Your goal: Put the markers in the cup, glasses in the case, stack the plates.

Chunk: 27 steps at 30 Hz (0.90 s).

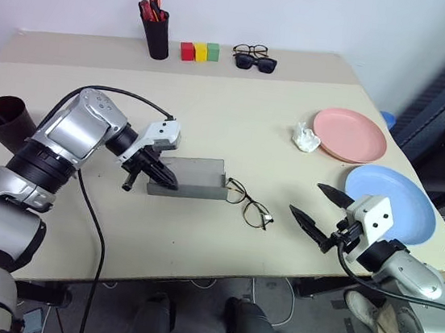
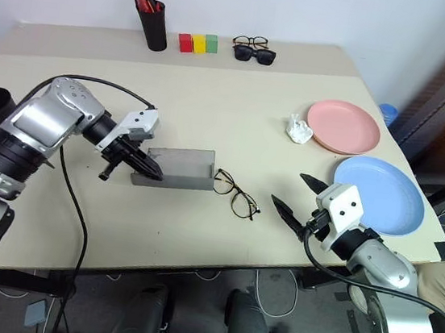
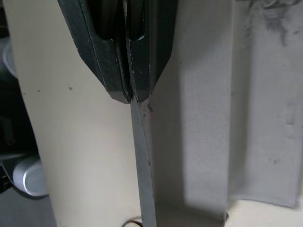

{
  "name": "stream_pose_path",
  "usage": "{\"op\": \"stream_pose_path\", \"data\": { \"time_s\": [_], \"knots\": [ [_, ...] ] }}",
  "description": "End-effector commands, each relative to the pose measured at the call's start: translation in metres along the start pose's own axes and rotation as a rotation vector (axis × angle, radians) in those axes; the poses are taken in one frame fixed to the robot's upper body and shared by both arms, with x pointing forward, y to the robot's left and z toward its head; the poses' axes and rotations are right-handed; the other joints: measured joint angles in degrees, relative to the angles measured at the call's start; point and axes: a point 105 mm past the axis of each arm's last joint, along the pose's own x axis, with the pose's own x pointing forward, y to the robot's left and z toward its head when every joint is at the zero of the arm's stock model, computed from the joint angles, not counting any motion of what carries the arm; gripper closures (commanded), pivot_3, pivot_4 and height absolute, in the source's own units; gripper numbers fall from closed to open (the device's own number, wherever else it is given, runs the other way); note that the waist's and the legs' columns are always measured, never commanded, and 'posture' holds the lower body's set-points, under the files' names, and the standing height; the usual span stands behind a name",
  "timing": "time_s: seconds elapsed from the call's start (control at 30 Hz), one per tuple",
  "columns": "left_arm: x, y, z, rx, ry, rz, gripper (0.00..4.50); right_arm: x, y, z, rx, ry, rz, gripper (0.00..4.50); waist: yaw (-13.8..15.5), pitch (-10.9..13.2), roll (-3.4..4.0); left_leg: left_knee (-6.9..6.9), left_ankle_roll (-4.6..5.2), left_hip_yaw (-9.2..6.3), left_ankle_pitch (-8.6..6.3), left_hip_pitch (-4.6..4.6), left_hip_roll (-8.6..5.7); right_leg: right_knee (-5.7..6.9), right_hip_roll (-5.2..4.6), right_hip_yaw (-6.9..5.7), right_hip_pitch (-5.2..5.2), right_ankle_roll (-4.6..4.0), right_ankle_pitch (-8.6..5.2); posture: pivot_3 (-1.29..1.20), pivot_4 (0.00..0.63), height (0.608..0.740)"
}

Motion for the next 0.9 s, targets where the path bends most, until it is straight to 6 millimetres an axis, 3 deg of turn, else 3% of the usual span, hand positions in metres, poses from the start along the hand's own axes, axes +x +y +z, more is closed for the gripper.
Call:
{"op": "stream_pose_path", "data": {
  "time_s": [0.03, 0.43, 0.87, 0.9],
  "knots": [
    [-0.002, -0.005, 0.002, 0.016, 0.003, -0.002, 4.48, -0.001, -0.001, 0.009, -0.029, -0.031, -0.002, 0.64, 0.01, 0.0, 0.0, 0.0, 0.0, 0.0, 0.0, 0.0, 0.0, 0.0, 0.0, 0.0, 0.0, -0.01, 0.0, 0.0, 0.15, 0.74],
    [0.005, -0.021, -0.004, -0.024, 0.002, -0.014, 4.48, -0.005, 0.001, 0.006, -0.011, -0.021, 0.004, 0.64, 0.04, 0.0, 0.0, 0.01, 0.0, 0.0, 0.0, 0.0, 0.0, 0.0, 0.0, 0.0, 0.01, 0.01, -0.01, 0.0, 0.15, 0.74],
    [0.023, -0.021, 0.009, -0.051, -0.044, 0.019, 4.48, -0.007, 0.001, 0.006, -0.016, -0.017, 0.002, 0.64, 0.03, 0.0, 0.0, 0.02, 0.0, 0.0, 0.0, 0.0, -0.01, 0.01, 0.0, 0.0, 0.01, 0.04, -0.03, 0.0, 0.15, 0.74],
    [0.024, -0.022, 0.009, -0.048, -0.04, 0.02, 4.22, -0.007, 0.001, 0.007, -0.017, -0.017, 0.003, 0.64, 0.01, 0.0, 0.0, 0.02, 0.0, 0.0, 0.0, 0.01, -0.01, 0.01, 0.0, 0.0, 0.01, 0.04, -0.03, 0.0, 0.15, 0.74]
  ]
}}
